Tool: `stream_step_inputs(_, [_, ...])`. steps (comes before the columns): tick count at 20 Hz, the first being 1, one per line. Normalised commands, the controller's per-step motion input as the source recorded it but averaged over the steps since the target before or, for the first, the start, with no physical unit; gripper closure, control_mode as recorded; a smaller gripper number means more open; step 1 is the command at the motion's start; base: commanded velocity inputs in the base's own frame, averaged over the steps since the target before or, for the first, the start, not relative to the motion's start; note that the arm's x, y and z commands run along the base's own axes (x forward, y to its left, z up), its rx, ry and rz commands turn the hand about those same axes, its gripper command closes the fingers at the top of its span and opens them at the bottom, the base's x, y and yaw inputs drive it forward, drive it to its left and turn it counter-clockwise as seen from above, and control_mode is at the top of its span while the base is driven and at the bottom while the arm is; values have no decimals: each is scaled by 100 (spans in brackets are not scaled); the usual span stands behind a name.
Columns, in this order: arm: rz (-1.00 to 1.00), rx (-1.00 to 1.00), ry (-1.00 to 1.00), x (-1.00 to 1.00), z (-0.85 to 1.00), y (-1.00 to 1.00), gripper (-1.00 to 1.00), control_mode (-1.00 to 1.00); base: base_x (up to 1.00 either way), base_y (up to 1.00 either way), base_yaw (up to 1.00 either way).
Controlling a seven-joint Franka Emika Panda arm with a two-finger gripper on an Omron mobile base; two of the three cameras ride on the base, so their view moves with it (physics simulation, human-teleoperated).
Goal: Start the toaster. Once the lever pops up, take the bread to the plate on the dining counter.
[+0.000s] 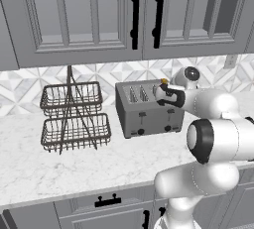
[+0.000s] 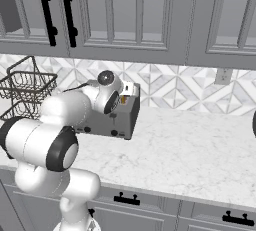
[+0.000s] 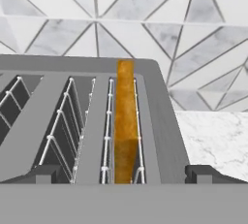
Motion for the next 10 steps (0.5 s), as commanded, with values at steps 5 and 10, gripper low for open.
stream_step_inputs(5, [0,0,2,8,-2,0,-100,-100,0,0,0])
stream_step_inputs(10, [0,0,0,16,-13,0,-100,-100,0,0,0])
